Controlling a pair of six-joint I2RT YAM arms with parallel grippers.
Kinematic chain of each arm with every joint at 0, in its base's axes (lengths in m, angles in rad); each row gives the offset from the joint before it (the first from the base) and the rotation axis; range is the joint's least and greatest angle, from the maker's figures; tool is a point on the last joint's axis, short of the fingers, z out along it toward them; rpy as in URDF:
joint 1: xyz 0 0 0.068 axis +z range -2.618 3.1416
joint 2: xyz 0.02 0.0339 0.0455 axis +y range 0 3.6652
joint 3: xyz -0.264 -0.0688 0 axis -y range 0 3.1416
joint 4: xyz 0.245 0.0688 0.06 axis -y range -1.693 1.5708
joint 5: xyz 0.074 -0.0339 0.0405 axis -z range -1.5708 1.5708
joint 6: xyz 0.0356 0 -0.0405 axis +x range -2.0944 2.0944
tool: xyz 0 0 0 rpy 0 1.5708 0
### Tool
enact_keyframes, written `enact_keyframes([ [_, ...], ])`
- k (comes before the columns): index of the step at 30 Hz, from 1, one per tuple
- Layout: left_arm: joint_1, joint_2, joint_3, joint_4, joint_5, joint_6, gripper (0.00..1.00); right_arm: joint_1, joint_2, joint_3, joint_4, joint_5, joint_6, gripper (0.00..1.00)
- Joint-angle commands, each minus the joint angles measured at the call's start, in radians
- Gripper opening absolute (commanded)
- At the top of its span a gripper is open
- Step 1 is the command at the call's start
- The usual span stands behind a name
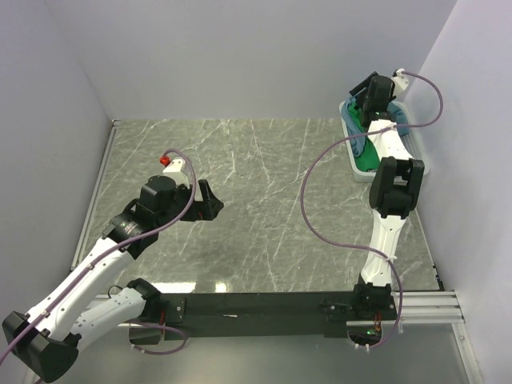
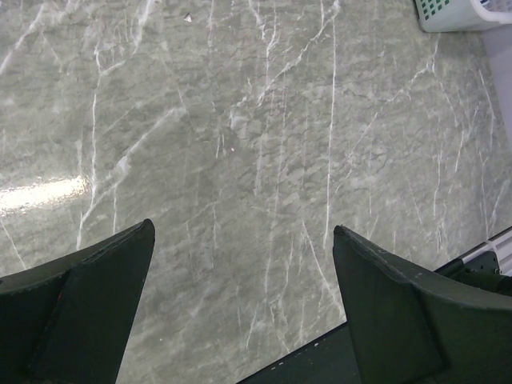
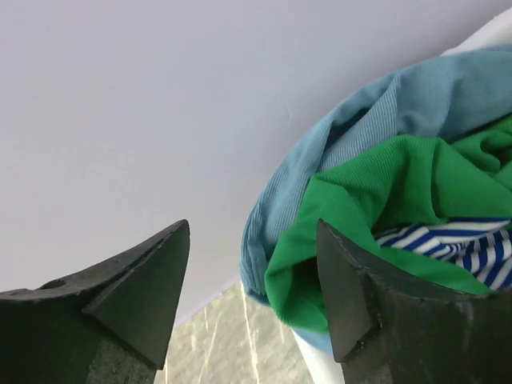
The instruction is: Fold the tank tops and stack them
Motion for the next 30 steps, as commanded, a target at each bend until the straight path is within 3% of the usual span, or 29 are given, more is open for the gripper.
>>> enact_keyframes([
  [1, 0.004, 0.006, 0.015, 0.033, 0.014, 0.016, 0.99, -0.011, 0.041, 0.054, -0.022, 0.029, 0.0, 0.7],
  [10, 0.004, 0.008, 0.012, 0.034, 0.013, 0.011, 0.99, -0.018, 0.049, 0.003, -0.022, 0.026, 0.001, 0.67],
  [13, 0.004, 0.008, 0.011, 0.033, 0.008, 0.011, 0.99, -0.02, 0.061, 0.014, -0.048, 0.02, 0.009, 0.55],
  [16, 0.004, 0.009, 0.012, 0.031, 0.011, 0.01, 0.99, -0.023, 0.05, 0.005, -0.044, 0.02, 0.012, 0.31],
  [17, 0.004, 0.006, 0.014, 0.03, 0.014, 0.01, 0.99, -0.023, 0.046, 0.01, -0.045, 0.018, 0.014, 0.12],
  [18, 0.004, 0.008, 0.012, 0.031, 0.014, 0.01, 0.99, -0.024, 0.043, 0.014, -0.056, 0.017, 0.015, 0.02],
  [30, 0.006, -0.006, 0.009, 0.039, 0.028, 0.005, 0.99, -0.015, -0.34, -0.203, 0.077, 0.096, 0.04, 0.0],
])
